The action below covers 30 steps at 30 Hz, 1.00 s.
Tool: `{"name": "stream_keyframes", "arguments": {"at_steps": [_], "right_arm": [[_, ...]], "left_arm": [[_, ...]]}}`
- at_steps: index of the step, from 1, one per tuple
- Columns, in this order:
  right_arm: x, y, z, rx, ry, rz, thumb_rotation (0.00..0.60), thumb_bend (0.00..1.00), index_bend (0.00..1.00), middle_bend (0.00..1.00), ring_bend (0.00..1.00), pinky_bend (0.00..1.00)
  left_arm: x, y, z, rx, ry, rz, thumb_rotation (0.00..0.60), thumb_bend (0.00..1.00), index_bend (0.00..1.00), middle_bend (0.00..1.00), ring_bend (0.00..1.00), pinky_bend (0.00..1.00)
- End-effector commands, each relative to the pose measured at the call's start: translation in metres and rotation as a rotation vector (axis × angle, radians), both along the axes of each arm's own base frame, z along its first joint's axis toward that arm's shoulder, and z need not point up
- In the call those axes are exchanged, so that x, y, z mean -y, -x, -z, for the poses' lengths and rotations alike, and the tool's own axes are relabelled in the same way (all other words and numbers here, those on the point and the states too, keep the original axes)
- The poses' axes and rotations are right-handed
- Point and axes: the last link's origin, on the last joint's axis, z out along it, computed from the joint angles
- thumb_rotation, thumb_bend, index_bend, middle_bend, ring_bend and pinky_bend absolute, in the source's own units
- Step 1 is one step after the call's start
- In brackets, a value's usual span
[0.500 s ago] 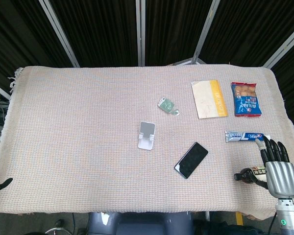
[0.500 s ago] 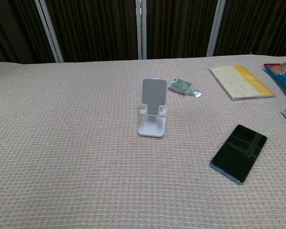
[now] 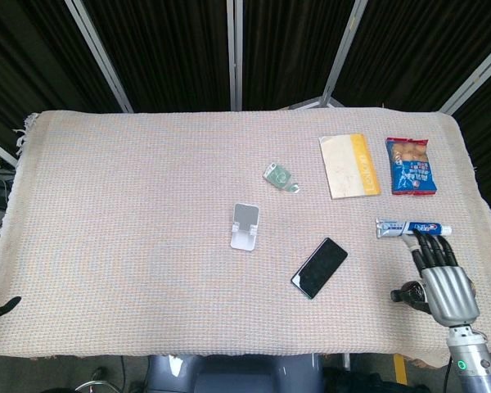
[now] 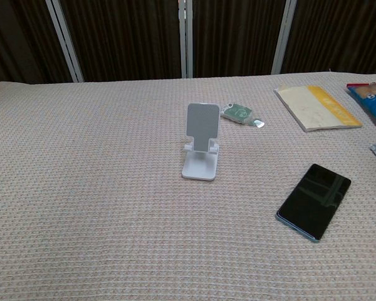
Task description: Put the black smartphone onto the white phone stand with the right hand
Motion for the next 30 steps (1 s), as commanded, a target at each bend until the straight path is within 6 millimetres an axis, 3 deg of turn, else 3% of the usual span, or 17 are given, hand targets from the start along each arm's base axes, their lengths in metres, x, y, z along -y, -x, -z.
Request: {"name": "stream_keyframes", "arguments": {"at_steps": [1, 9, 15, 22, 30], "right_arm": [[0.042, -0.008, 0.03, -0.068, -0.291, -0.226, 0.6, 0.0, 0.02, 0.0, 0.0, 0.0], [0.077, -0.024, 0.071, -0.15, -0.47, -0.446, 0.6, 0.0, 0.1, 0.12, 0.02, 0.02], [0.093, -0.029, 0.088, -0.219, -0.496, -0.544, 0.6, 0.0, 0.17, 0.18, 0.08, 0.08], [0.102, -0.023, 0.105, -0.373, -0.514, -0.622, 0.6, 0.0, 0.2, 0.21, 0.11, 0.1], [0.105, -0.022, 0.119, -0.436, -0.493, -0.669, 0.6, 0.0, 0.2, 0.22, 0.14, 0.1]], "left_arm": [[-0.005, 0.003, 0.003, -0.005, -0.001, -0.015, 0.6, 0.0, 0.0, 0.0, 0.0, 0.0], [-0.012, 0.008, 0.009, -0.031, 0.004, -0.051, 0.6, 0.0, 0.0, 0.0, 0.0, 0.0], [-0.014, 0.011, 0.014, -0.05, 0.008, -0.074, 0.6, 0.0, 0.0, 0.0, 0.0, 0.0], [-0.016, 0.011, 0.015, -0.056, 0.006, -0.078, 0.6, 0.0, 0.0, 0.0, 0.0, 0.0], [-0.016, 0.011, 0.015, -0.057, 0.008, -0.078, 0.6, 0.0, 0.0, 0.0, 0.0, 0.0]]}}
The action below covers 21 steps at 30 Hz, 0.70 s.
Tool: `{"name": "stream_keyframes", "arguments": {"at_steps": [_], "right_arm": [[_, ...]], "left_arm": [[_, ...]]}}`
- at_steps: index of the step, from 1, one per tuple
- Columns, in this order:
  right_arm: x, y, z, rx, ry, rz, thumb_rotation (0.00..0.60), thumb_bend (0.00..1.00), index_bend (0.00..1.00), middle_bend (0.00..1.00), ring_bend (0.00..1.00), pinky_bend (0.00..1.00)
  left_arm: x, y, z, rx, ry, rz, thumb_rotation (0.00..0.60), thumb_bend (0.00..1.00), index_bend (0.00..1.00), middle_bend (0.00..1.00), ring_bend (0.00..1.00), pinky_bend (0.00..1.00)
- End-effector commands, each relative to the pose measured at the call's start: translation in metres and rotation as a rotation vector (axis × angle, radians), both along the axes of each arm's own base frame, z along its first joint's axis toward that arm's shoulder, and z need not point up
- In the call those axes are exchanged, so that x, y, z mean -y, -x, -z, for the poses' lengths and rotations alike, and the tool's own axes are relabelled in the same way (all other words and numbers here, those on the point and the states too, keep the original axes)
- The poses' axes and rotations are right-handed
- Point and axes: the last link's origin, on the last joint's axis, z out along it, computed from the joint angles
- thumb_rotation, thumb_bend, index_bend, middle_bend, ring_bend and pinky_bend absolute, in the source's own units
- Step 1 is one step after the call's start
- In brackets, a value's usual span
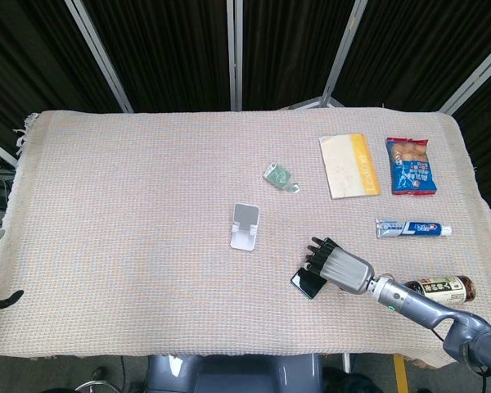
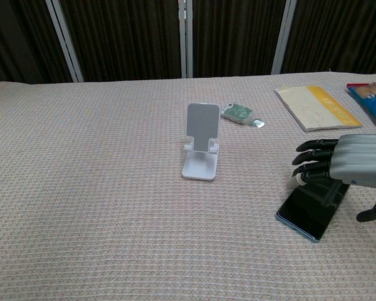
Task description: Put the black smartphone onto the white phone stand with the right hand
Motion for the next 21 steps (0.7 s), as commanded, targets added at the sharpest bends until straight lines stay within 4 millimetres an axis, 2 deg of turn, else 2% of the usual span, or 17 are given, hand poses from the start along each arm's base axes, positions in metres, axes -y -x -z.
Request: {"name": "stream_keyframes", "arguments": {"at_steps": [1, 10, 13, 16, 18, 21], "right_arm": [[0.001, 0.001, 0.007, -0.013, 0.013, -0.025, 0.6, 0.0, 0.2, 0.22, 0.14, 0.1], [0.003, 0.012, 0.018, -0.057, 0.026, -0.06, 0.6, 0.0, 0.21, 0.22, 0.14, 0.1], [0.004, 0.015, 0.02, -0.066, 0.034, -0.077, 0.6, 0.0, 0.24, 0.25, 0.17, 0.13], [0.005, 0.015, 0.021, -0.064, 0.039, -0.105, 0.6, 0.0, 0.32, 0.34, 0.27, 0.22], [0.006, 0.014, 0.02, -0.053, 0.047, -0.126, 0.6, 0.01, 0.42, 0.44, 0.37, 0.3], [0.008, 0.011, 0.016, -0.03, 0.067, -0.156, 0.6, 0.04, 0.49, 0.5, 0.43, 0.37]], "left_arm": [[0.0, 0.0, 0.0, 0.001, -0.002, -0.001, 0.6, 0.0, 0.0, 0.0, 0.0, 0.0], [0.0, 0.0, 0.0, 0.0, -0.001, -0.004, 0.6, 0.0, 0.0, 0.0, 0.0, 0.0], [0.0, 0.0, 0.0, -0.001, -0.002, -0.005, 0.6, 0.0, 0.0, 0.0, 0.0, 0.0], [0.0, 0.0, 0.0, -0.001, 0.0, -0.006, 0.6, 0.0, 0.0, 0.0, 0.0, 0.0], [0.0, 0.001, 0.0, -0.002, 0.0, -0.007, 0.6, 0.0, 0.0, 0.0, 0.0, 0.0], [-0.001, 0.001, 0.0, -0.001, -0.001, -0.01, 0.6, 0.0, 0.0, 0.0, 0.0, 0.0]]}}
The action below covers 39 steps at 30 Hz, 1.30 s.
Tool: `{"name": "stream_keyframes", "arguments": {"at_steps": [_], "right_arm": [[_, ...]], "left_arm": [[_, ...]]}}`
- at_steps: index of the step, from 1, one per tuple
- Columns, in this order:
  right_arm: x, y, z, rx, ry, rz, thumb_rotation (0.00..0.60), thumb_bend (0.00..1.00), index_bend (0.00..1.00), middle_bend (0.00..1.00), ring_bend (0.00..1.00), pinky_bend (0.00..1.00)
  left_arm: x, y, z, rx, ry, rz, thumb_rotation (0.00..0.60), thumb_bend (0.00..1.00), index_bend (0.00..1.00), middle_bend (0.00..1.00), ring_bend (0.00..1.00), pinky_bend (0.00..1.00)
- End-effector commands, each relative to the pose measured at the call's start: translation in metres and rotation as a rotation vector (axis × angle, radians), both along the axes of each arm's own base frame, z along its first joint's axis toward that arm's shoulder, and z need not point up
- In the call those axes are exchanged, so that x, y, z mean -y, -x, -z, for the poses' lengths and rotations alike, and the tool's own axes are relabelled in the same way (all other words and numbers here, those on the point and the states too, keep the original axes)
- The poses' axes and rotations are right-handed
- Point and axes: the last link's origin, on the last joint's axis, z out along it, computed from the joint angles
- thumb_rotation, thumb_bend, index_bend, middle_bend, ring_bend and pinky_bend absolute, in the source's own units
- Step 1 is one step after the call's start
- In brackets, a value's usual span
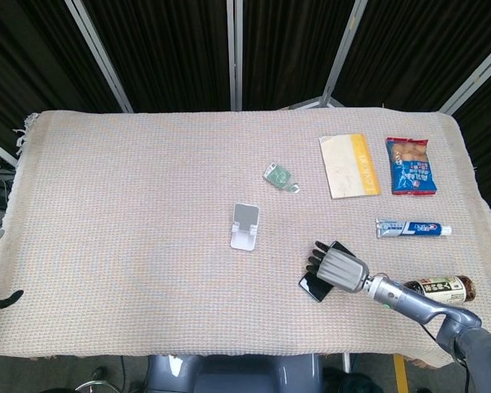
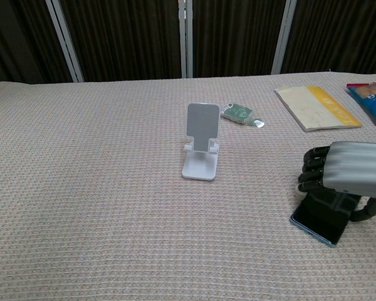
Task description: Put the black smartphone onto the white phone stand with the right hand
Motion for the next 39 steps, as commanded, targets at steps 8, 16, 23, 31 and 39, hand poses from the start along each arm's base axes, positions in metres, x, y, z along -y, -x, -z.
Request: {"name": "stream_keyframes", "arguments": {"at_steps": [8, 16, 23, 31, 39], "right_arm": [[0.008, -0.015, -0.017, 0.085, 0.06, -0.106, 0.6, 0.06, 0.51, 0.52, 0.45, 0.38], [0.022, -0.053, -0.041, 0.126, 0.169, -0.275, 0.6, 0.07, 0.51, 0.52, 0.45, 0.38], [0.044, -0.113, -0.048, 0.071, 0.357, -0.516, 0.6, 0.08, 0.51, 0.52, 0.45, 0.38], [0.057, -0.187, -0.033, -0.105, 0.574, -0.737, 0.6, 0.08, 0.51, 0.52, 0.46, 0.38], [0.061, -0.231, 0.01, -0.255, 0.672, -0.838, 0.6, 0.08, 0.51, 0.52, 0.45, 0.37]], "left_arm": [[0.0, -0.001, -0.001, 0.006, -0.002, 0.004, 0.6, 0.0, 0.0, 0.0, 0.0, 0.0], [0.001, -0.002, -0.002, 0.014, -0.001, 0.01, 0.6, 0.0, 0.0, 0.0, 0.0, 0.0], [-0.001, -0.001, -0.003, 0.018, -0.003, 0.005, 0.6, 0.0, 0.0, 0.0, 0.0, 0.0], [-0.007, 0.009, -0.005, 0.026, -0.004, -0.035, 0.6, 0.0, 0.0, 0.0, 0.0, 0.0], [-0.01, 0.02, -0.006, 0.025, -0.004, -0.086, 0.6, 0.0, 0.0, 0.0, 0.0, 0.0]]}}
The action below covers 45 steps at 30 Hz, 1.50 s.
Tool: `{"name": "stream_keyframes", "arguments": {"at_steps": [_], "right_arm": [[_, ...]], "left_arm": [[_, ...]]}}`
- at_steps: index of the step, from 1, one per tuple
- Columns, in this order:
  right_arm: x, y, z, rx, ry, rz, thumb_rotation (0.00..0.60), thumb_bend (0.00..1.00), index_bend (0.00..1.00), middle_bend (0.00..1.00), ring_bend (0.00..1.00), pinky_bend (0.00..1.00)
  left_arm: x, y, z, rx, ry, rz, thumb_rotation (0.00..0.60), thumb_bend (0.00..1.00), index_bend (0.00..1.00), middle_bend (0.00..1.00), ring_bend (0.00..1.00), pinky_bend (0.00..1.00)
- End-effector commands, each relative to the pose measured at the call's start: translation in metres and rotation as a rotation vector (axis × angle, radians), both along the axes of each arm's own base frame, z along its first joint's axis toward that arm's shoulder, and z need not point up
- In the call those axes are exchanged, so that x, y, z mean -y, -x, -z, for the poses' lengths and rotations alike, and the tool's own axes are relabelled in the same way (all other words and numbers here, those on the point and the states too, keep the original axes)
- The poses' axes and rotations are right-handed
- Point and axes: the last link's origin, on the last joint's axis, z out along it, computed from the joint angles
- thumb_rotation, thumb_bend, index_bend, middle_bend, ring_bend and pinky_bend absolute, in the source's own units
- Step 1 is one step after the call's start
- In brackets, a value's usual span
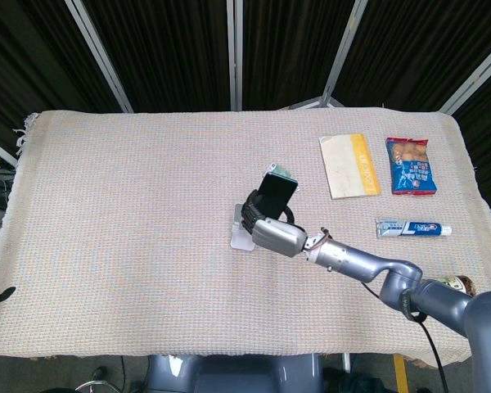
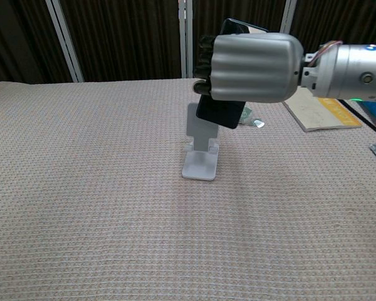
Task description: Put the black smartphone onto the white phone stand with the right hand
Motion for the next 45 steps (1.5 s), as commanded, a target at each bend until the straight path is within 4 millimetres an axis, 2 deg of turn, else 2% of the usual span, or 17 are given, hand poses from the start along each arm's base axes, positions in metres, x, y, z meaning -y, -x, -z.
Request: {"name": "stream_keyframes", "arguments": {"at_steps": [1, 6, 17, 37, 41, 45], "right_arm": [[0.0, -0.034, 0.02, -0.029, 0.05, -0.043, 0.6, 0.08, 0.51, 0.52, 0.45, 0.37], [-0.001, -0.036, 0.035, -0.057, 0.087, -0.035, 0.6, 0.08, 0.51, 0.52, 0.45, 0.37], [-0.008, -0.02, 0.062, -0.149, 0.101, -0.064, 0.6, 0.08, 0.51, 0.52, 0.44, 0.36], [-0.005, -0.005, 0.071, -0.174, 0.095, -0.047, 0.6, 0.08, 0.51, 0.51, 0.44, 0.33], [-0.005, -0.003, 0.072, -0.168, 0.091, -0.04, 0.6, 0.07, 0.48, 0.47, 0.42, 0.3], [-0.003, -0.001, 0.072, -0.167, 0.095, -0.027, 0.6, 0.07, 0.37, 0.36, 0.36, 0.23]], "left_arm": [[0.0, 0.001, 0.0, 0.0, 0.001, -0.005, 0.6, 0.0, 0.0, 0.0, 0.0, 0.0], [-0.001, 0.003, 0.0, -0.002, 0.002, -0.017, 0.6, 0.0, 0.0, 0.0, 0.0, 0.0], [-0.002, 0.003, 0.003, -0.009, 0.011, -0.021, 0.6, 0.0, 0.0, 0.0, 0.0, 0.0], [-0.003, 0.004, 0.004, -0.011, 0.016, -0.029, 0.6, 0.0, 0.0, 0.0, 0.0, 0.0], [-0.003, 0.004, 0.004, -0.012, 0.017, -0.031, 0.6, 0.0, 0.0, 0.0, 0.0, 0.0], [-0.003, 0.004, 0.004, -0.012, 0.018, -0.031, 0.6, 0.0, 0.0, 0.0, 0.0, 0.0]]}}
